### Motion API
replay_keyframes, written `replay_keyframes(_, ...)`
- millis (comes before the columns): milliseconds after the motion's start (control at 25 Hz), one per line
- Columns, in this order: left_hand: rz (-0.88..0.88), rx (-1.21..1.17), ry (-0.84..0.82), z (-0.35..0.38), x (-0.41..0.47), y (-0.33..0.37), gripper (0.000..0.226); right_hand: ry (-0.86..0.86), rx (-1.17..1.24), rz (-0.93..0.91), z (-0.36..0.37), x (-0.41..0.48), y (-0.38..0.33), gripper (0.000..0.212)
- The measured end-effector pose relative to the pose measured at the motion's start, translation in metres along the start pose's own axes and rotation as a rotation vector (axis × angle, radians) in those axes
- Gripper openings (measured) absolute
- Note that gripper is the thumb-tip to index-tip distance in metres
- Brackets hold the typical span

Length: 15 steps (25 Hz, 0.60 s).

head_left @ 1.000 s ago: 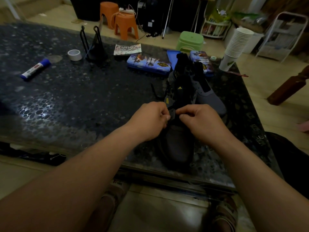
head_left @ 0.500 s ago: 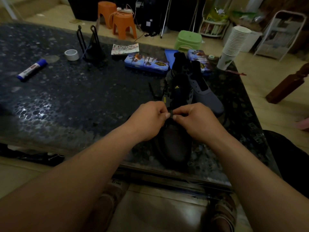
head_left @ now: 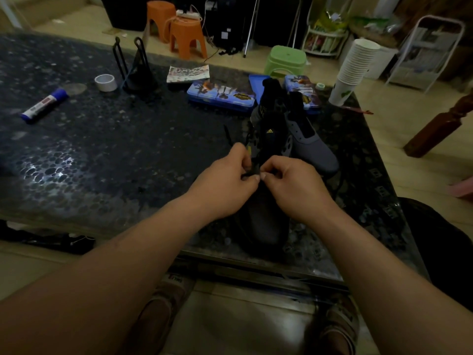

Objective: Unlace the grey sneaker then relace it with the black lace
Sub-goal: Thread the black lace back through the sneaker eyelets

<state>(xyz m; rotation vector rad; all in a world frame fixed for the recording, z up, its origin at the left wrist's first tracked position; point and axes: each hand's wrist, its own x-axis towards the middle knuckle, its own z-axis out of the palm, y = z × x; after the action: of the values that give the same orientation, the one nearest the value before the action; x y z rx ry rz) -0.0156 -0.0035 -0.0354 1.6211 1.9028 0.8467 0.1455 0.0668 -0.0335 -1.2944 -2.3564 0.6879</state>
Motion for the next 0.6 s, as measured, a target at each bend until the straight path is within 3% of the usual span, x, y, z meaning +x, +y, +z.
replay_keyframes(160, 0.044, 0.059, 0.005, 0.003, 0.0, 0.003, 0.028, 0.044, 0.074, -0.023, -0.002, -0.004, -0.004, 0.013)
replay_keyframes(280, 0.023, 0.084, -0.009, 0.007, 0.0, -0.002, 0.035, 0.024, 0.242, 0.062, -0.01, -0.008, -0.01, 0.012)
replay_keyframes(440, 0.086, 0.085, 0.009, 0.008, 0.0, -0.004, 0.037, 0.185, 0.782, 0.156, -0.027, -0.011, -0.024, 0.016)
replay_keyframes(600, 0.02, 0.113, -0.039, 0.006, 0.002, -0.008, 0.034, 0.324, 1.349, 0.233, -0.049, 0.001, -0.02, 0.021)
